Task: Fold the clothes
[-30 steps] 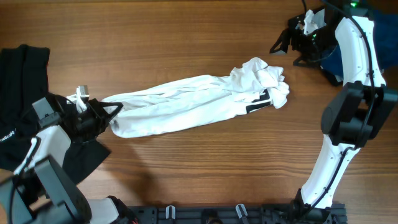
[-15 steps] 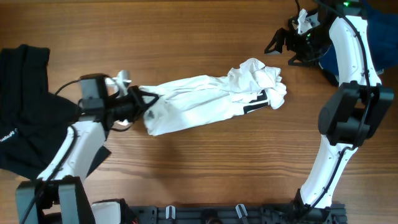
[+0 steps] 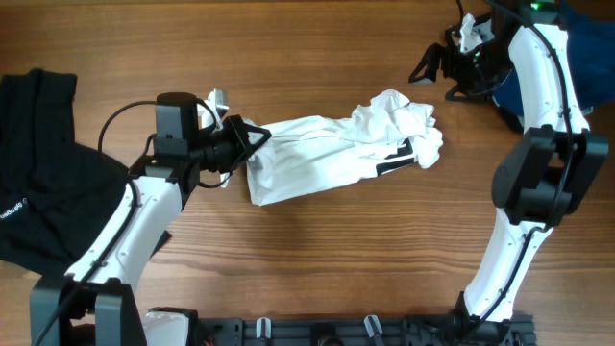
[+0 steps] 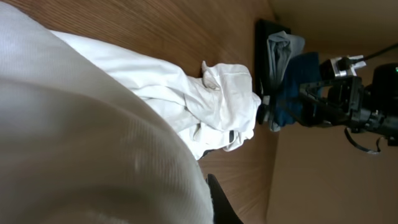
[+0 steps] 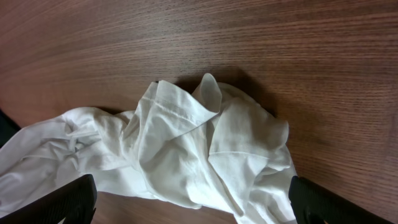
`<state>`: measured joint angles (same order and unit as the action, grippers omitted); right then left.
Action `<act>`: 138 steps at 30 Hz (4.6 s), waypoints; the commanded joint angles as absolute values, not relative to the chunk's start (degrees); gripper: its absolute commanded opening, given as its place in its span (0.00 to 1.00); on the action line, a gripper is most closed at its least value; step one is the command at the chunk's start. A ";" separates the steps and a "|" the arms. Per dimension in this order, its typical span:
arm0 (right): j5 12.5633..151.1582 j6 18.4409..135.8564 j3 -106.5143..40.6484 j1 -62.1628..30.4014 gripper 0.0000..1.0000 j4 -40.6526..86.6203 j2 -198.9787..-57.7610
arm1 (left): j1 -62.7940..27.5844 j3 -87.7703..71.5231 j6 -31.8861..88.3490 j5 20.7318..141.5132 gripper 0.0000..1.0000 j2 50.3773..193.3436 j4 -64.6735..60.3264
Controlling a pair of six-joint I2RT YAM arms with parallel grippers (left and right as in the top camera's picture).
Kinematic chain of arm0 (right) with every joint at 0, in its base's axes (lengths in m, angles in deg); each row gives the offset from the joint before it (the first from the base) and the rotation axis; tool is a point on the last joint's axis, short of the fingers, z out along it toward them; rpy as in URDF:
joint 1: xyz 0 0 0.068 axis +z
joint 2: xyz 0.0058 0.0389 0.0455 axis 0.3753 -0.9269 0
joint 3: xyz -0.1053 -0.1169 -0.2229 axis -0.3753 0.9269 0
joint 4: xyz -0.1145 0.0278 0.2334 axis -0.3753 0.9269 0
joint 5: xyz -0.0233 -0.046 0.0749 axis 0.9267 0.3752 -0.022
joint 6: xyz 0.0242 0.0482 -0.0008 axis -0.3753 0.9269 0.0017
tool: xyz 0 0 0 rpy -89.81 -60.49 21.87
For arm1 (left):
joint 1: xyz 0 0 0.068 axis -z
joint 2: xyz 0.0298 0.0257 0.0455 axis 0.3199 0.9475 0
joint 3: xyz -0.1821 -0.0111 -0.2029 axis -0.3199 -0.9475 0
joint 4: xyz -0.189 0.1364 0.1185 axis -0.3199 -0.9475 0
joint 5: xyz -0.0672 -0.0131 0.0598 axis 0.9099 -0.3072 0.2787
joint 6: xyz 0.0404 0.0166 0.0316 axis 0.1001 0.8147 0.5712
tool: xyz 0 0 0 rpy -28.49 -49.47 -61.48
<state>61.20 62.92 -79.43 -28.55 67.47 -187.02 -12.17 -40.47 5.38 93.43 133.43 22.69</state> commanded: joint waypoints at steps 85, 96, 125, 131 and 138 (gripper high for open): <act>62.03 61.76 -80.66 -28.31 1.00 69.53 -185.62 | -0.13 -16.10 16.02 75.26 0.82 160.71 -2.56; 62.03 61.78 -80.66 -28.31 1.00 69.48 -185.62 | -0.13 -16.08 14.52 79.29 0.04 161.02 0.46; 62.68 64.34 -77.53 -32.74 1.00 68.92 -185.62 | 3.94 -8.12 15.00 80.90 1.00 161.76 2.30; 62.35 64.78 -66.73 -35.08 1.00 64.20 -185.62 | 3.43 -8.12 15.43 80.95 1.00 161.76 1.51; 57.09 60.73 -55.46 -34.60 1.00 55.96 -185.69 | 3.35 -8.12 15.41 81.17 1.00 161.76 0.70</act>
